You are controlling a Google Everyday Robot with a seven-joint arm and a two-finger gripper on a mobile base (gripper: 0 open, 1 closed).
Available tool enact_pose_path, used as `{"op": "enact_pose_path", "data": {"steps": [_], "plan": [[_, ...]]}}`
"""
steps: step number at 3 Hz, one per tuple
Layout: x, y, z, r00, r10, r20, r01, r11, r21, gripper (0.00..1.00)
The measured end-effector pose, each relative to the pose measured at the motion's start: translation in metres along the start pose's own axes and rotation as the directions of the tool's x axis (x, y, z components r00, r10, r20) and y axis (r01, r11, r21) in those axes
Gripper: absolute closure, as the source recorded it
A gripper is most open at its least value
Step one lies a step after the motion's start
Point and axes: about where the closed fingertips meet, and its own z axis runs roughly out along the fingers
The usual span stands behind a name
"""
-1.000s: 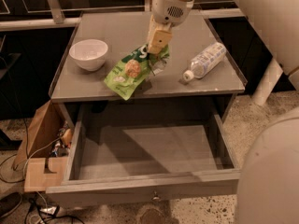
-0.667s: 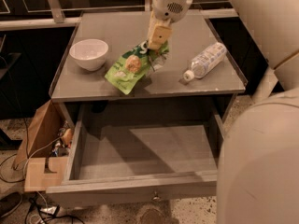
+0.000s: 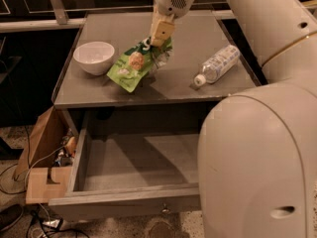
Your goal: Pick green rice chip bag from top drawer and place on counter
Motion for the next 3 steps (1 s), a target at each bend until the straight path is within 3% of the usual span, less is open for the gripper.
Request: {"op": "enact_pose_path", "data": {"steps": [1, 3], "plan": [[0.008, -0.006, 0.01, 1.0, 0.004, 0.022, -0.004, 1.0, 0.0, 1.0], [0.048, 0.002, 0.029, 0.996, 0.062, 0.057, -0.061, 0.998, -0.017, 1.0]]}}
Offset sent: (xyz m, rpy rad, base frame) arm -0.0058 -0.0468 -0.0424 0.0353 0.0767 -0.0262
